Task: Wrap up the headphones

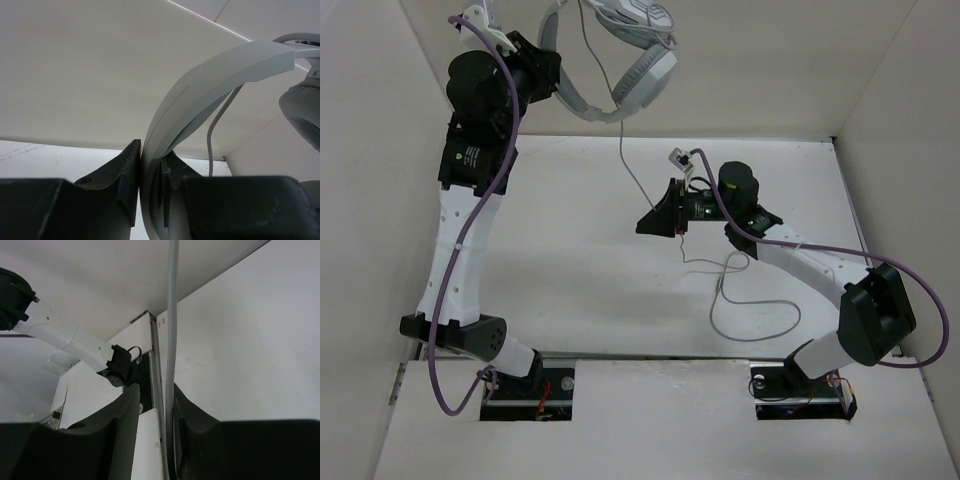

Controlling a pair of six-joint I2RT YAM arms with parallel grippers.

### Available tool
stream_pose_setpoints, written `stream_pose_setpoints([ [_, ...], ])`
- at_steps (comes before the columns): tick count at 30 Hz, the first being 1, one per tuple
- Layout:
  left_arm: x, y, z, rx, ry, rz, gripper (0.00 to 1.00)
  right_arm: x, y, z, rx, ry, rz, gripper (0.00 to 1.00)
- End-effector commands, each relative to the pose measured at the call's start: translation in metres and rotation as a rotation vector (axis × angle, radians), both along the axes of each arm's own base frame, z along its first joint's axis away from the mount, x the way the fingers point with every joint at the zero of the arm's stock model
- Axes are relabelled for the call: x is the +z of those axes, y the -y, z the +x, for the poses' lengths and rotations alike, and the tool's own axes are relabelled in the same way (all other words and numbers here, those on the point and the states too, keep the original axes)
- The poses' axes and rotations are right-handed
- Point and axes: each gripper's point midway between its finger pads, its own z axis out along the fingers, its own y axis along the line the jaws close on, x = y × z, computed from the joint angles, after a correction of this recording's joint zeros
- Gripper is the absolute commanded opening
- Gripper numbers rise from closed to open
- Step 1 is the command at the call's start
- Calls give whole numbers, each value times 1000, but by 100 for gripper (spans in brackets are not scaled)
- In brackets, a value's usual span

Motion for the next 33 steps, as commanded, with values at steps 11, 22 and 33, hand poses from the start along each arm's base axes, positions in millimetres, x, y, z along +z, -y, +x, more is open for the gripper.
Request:
stream_pose_setpoints([
  [11, 48, -40, -11, 162, 125, -147, 0, 18, -26, -20, 67, 155, -40, 28],
  [22, 32, -55, 1, 262, 100, -103, 0, 7, -42, -33, 95, 248, -144, 13],
  [33, -27, -68, 22, 423, 21, 139, 0, 49, -33, -19, -6, 555, -294, 6],
])
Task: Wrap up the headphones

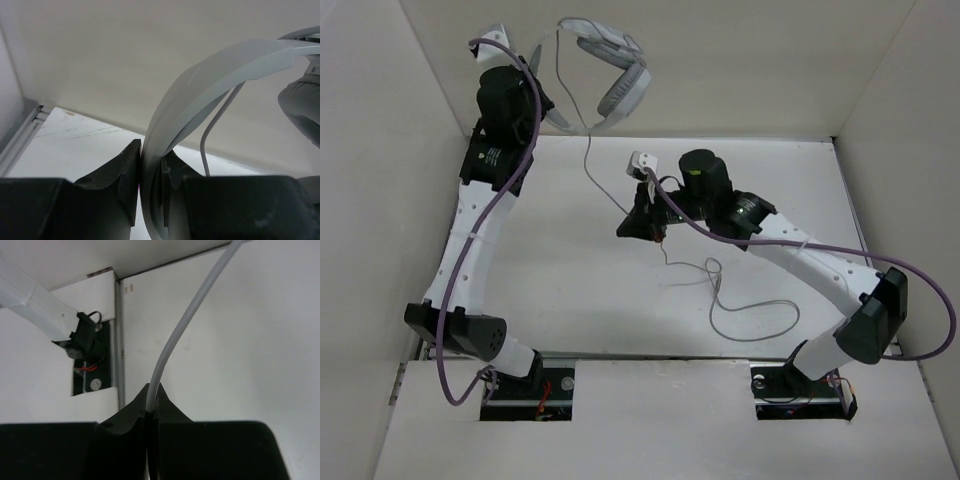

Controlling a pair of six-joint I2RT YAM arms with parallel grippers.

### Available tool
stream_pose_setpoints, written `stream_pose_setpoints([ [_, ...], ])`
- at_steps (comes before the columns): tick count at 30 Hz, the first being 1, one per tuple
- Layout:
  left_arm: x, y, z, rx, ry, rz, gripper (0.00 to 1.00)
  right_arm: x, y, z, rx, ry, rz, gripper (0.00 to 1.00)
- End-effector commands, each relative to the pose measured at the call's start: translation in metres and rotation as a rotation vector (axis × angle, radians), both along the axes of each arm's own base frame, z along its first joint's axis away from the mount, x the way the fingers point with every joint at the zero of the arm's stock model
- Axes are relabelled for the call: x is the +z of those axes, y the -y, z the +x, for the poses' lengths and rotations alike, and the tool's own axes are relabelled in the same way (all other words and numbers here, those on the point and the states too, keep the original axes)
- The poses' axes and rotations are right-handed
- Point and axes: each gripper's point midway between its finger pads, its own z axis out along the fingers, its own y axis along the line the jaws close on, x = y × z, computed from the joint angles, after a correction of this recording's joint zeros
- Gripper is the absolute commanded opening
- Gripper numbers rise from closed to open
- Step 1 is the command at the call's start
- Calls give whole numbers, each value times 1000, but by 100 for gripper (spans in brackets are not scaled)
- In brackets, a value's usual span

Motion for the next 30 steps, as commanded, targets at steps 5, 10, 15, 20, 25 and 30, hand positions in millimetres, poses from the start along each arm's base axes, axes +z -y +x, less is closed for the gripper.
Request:
stream_pose_setpoints([
  [5, 0, -4, -2, 90, 82, 164, 0, 94, 38, 33, -175, 499, -96, 4],
  [10, -43, 6, 4, 68, 4, 255, 0, 133, 66, 55, -299, 729, -170, 3],
  [15, -77, 32, -2, -36, -57, 331, 0, 159, 85, 82, -429, 926, -250, 2],
  [20, -95, 67, -19, -178, -71, 419, 0, 181, 97, 105, -547, 1054, -289, 3],
  [25, -104, 102, -38, -341, -76, 458, 0, 191, 100, 124, -626, 1164, -326, 4],
  [30, -86, 130, -62, -485, -33, 457, 0, 184, 112, 147, -671, 1211, -376, 6],
])
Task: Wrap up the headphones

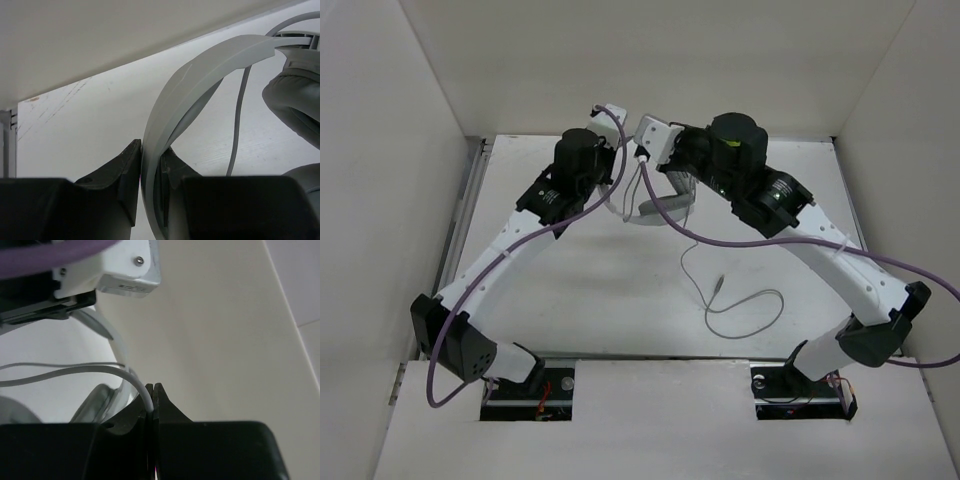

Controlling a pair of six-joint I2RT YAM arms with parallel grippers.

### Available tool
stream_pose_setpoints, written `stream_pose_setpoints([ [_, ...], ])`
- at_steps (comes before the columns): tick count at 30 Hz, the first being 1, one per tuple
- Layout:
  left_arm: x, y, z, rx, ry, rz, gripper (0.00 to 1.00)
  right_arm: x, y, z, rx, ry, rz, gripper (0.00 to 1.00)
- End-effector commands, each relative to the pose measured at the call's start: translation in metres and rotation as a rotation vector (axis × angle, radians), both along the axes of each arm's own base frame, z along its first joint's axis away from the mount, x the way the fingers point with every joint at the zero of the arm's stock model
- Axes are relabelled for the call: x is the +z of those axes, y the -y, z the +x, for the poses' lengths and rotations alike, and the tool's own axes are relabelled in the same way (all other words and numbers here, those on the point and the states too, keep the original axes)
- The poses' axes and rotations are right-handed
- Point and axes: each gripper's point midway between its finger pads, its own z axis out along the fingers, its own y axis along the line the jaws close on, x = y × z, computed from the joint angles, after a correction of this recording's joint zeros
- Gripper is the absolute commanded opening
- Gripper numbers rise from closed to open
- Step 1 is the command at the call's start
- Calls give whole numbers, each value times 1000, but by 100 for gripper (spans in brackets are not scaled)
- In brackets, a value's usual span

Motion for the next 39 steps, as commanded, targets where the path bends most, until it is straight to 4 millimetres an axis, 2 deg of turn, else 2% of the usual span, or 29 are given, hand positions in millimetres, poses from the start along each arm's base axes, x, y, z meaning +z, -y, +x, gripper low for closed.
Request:
stream_pose_setpoints([
  [1, 75, 15, -26, -122, 156, -117, 0, 27, 22, 26, -101, 134, 42, 6],
  [3, 88, 21, -38, -177, 172, -133, 0, 17, 35, 42, -130, 131, 45, 6],
  [6, 98, 24, -49, -225, 181, -147, 0, 9, 46, 54, -149, 120, 50, 7],
  [11, 109, 24, -59, -268, 199, -129, 0, 15, 57, 60, -169, 133, 49, 7],
  [19, 106, 29, -69, -329, 187, -99, 0, 29, 66, 64, -190, 170, 45, 9],
  [27, 98, 23, -69, -342, 201, -25, 0, 40, 88, 70, -251, 229, 2, 10],
  [34, 104, 23, -70, -358, 213, -14, 0, 32, 90, 71, -253, 226, -23, 11],
  [39, 120, 26, -77, -379, 226, -59, 0, 15, 91, 85, -251, 178, 10, 11],
])
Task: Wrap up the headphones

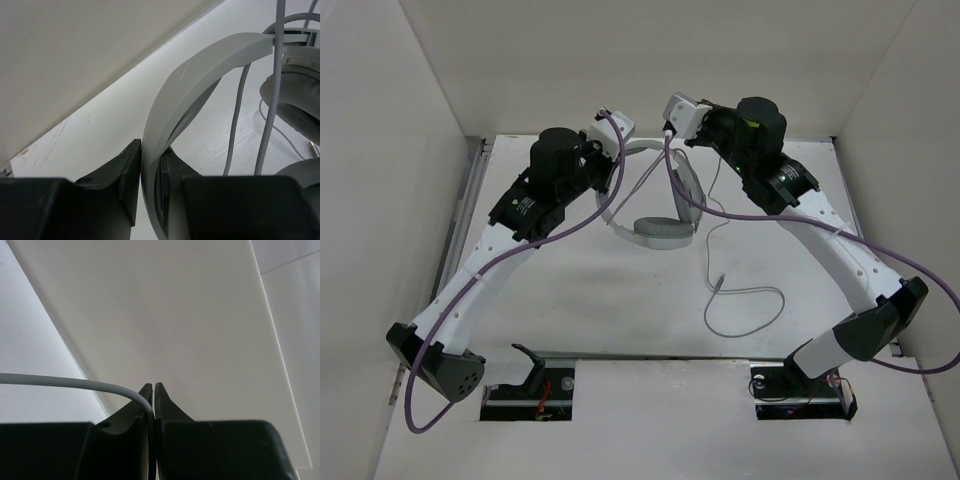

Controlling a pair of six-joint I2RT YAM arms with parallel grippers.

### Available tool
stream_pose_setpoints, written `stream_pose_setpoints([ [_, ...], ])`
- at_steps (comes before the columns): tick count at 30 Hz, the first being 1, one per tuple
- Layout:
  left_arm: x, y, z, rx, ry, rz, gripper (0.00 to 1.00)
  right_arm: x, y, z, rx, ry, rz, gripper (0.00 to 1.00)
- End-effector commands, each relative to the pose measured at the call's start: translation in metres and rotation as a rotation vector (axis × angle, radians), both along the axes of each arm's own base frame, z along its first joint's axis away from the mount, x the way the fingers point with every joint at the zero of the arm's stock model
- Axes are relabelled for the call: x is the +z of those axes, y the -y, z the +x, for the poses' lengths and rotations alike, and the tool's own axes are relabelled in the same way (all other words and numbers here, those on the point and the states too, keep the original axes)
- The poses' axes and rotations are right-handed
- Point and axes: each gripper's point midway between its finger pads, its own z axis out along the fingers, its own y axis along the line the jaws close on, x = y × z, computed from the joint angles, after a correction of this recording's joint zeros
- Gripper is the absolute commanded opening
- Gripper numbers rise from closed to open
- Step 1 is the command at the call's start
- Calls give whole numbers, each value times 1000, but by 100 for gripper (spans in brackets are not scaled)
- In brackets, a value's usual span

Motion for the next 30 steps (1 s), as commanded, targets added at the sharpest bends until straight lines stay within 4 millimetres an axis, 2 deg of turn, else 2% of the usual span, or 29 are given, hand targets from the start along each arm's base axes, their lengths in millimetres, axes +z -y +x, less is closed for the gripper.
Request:
stream_pose_setpoints([
  [1, 79, -2, -20, -42, 141, -158, 0, 19, 15, 12, -34, 47, 110, 11],
  [6, 111, 3, -32, -94, 138, -252, 0, -6, 14, 25, 30, -105, 287, 12],
  [11, 145, 8, -42, -134, 145, -341, 0, -24, -4, 18, 155, -283, 461, 14],
  [15, 172, 10, -46, -155, 157, -406, 0, -28, -23, 2, 291, -457, 632, 17],
  [19, 194, 14, -47, -179, 153, -483, 0, -23, -46, -21, 470, -665, 805, 17],
  [22, 208, 15, -47, -185, 160, -523, 0, -23, -58, -36, 556, -765, 872, 18],
  [30, 260, 15, -38, -187, 197, -702, 0, -35, -85, -75, 776, -1058, 1076, 26],
])
